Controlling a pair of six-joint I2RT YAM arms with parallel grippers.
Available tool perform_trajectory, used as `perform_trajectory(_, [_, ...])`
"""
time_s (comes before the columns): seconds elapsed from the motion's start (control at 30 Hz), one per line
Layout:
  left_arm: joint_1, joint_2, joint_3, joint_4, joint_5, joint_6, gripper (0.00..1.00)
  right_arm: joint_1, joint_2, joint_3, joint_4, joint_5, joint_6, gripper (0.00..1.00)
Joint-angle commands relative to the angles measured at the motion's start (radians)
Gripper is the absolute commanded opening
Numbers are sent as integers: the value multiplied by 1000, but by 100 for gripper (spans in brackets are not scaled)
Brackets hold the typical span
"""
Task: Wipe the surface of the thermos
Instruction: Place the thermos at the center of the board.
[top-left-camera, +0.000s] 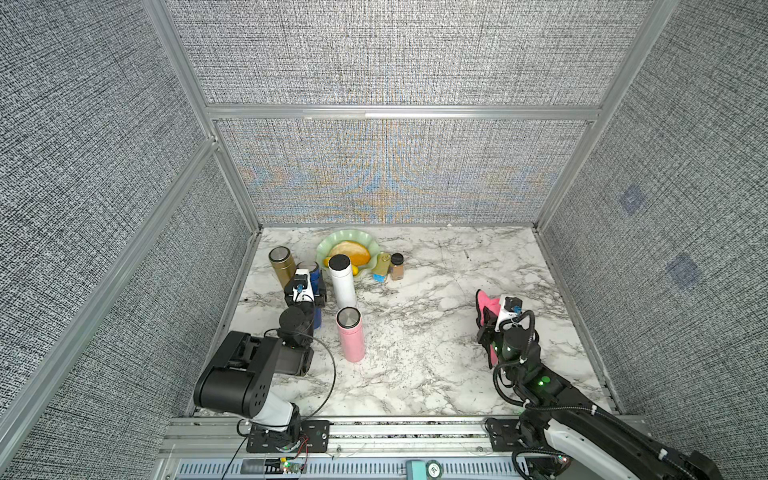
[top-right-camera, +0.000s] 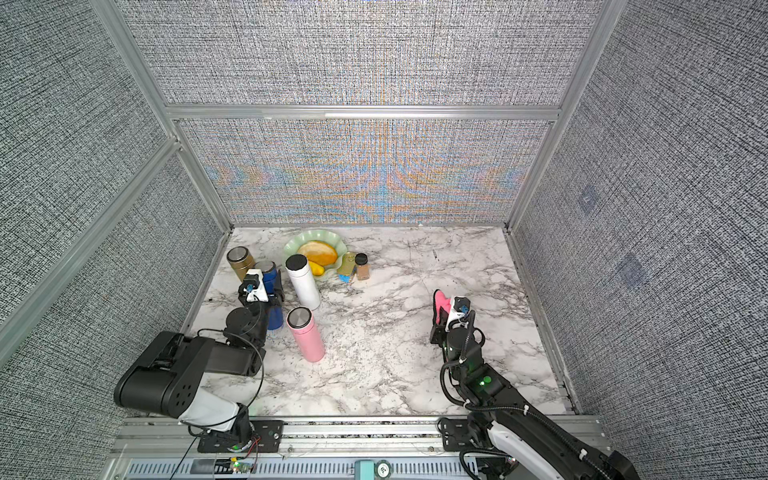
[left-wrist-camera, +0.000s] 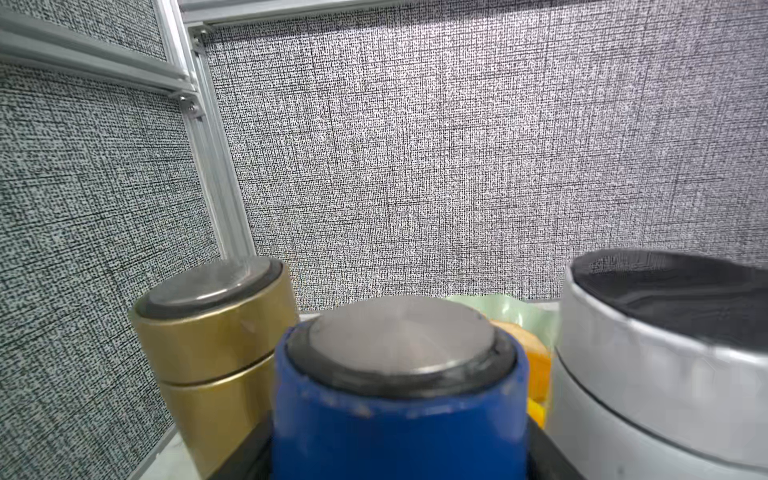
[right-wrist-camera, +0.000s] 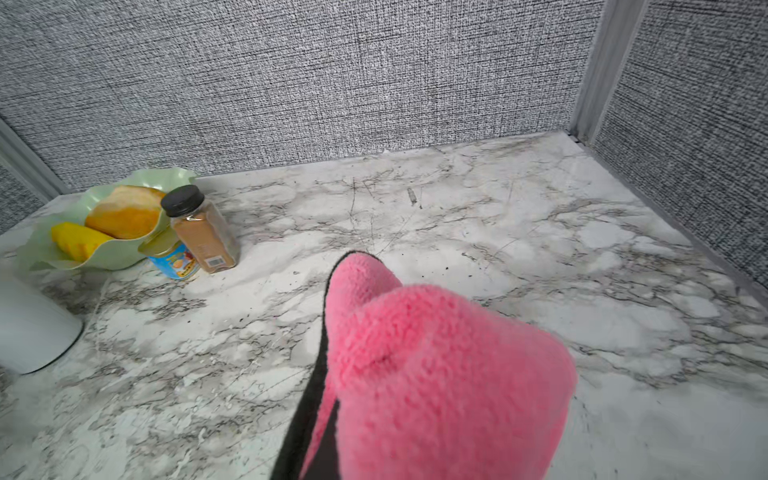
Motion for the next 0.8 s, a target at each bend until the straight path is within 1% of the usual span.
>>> perform_trajectory(0.0, [1, 36, 48, 257, -31, 19, 2, -31, 27, -8, 51, -3, 19, 0])
perform_trajectory(0.07, [4, 52, 71, 256, -56, 12, 2, -50, 48, -15, 65, -16, 27, 0])
perform_trajectory(0.2, [7, 111, 120, 257, -21, 14, 2, -67, 71, -16, 75, -27, 34, 0])
perform_trajectory(0.3, [12, 155, 145, 259, -45, 9, 2, -71, 73, -12, 68, -29, 38, 0])
perform_trajectory(0.43, [25, 177, 131, 258, -62, -65, 2, -76, 73, -13, 69, -34, 42, 0])
perform_trajectory(0.5, [29, 182, 114, 256, -61, -90, 5, -79, 78, -11, 68, -34, 42, 0])
perform_trajectory(0.63, [29, 161, 57, 257, -73, -137, 22, -80, 88, -6, 63, -39, 45, 0])
perform_trajectory(0.67, [31, 153, 46, 256, -70, -143, 32, -81, 89, -6, 62, -40, 45, 0])
perform_trajectory(0.7, [31, 146, 32, 257, -63, -150, 56, -82, 90, -6, 63, -39, 45, 0])
perform_trajectory(0.73, [30, 141, 22, 257, -53, -150, 71, -81, 88, -4, 62, -39, 46, 0])
perform_trajectory(0.77, [30, 136, 13, 257, -46, -150, 73, -82, 87, -6, 61, -40, 46, 0])
